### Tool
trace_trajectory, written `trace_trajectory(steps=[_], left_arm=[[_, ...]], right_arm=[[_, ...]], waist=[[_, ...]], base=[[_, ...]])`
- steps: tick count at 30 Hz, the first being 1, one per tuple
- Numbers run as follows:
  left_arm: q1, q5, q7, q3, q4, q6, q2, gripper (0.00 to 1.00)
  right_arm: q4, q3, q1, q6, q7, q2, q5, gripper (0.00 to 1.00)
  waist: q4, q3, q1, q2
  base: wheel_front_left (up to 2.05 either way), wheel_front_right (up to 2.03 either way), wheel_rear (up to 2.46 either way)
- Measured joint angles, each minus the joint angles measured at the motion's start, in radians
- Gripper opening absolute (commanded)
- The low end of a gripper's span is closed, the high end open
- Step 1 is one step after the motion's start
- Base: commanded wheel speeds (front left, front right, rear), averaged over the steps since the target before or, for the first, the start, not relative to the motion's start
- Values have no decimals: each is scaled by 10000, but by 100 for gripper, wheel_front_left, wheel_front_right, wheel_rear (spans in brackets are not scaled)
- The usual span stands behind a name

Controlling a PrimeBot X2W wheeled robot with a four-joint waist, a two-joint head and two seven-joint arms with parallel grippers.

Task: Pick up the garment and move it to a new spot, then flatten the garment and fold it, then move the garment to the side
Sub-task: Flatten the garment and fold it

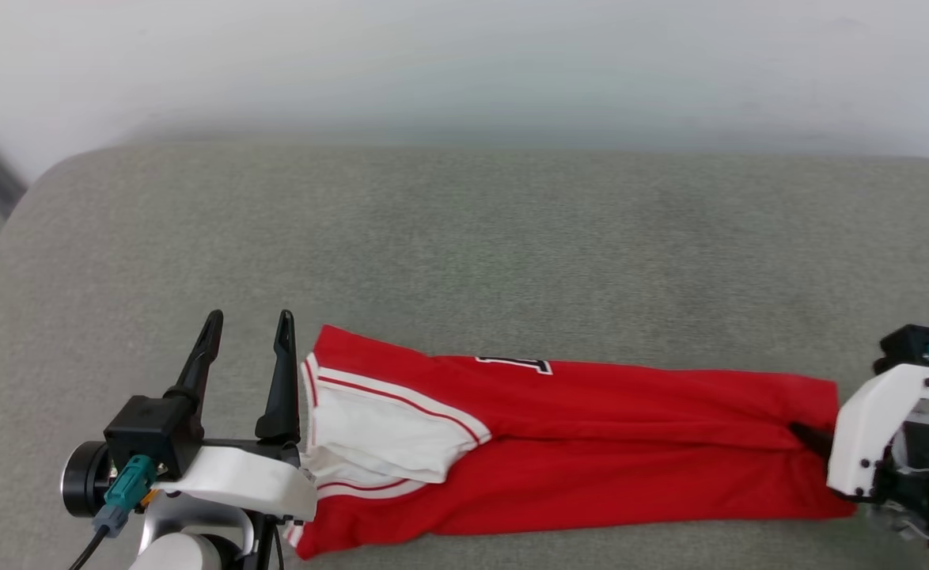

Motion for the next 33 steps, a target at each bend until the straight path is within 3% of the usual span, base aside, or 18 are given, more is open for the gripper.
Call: trace_trajectory(steps=[7, 11, 15, 19, 22, 26, 30, 33], left_arm=[[163, 0, 56, 2, 31, 105, 71, 100], [229, -2, 56, 6, 44, 153, 125, 100], [248, -23, 54, 2, 40, 174, 127, 100], [263, -40, 54, -38, 44, 173, 90, 100], [268, -63, 56, -84, 54, 173, 79, 100], [249, -61, 111, -238, 48, 117, 23, 100], [152, -61, 184, -343, 81, 69, -40, 100], [-53, -61, 199, -437, 128, -19, -111, 100]], right_arm=[[-71, -1475, 118, 0, 0, -422, -311, 0], [-349, -2602, 279, 0, 213, -299, -424, 0], [-658, -3532, 327, -2, 890, 633, 466, 0], [-989, -4102, 222, 0, 2234, 2088, 2516, 0], [-1285, -4157, 209, -2, 2959, 2464, 3739, 0], [-1081, -3396, 140, -2, 3333, 2552, 5275, 0], [-546, -1553, -65, -2, 2443, 2600, 6763, 0], [-238, -236, -252, -2, 1465, 2604, 7026, 0]], waist=[[-578, -176, 0, 0], [-725, -279, 0, 0], [-767, -347, 0, 0], [-692, -408, 0, 0], [-581, -446, 0, 0], [-385, -466, 0, 0], [-126, -434, 0, 0], [100, -358, 0, 0]], base=[[0, 0, 0], [0, 0, 0], [0, 0, 0], [0, 0, 0], [0, 0, 0], [0, 0, 0], [0, 0, 0], [0, 0, 0]])
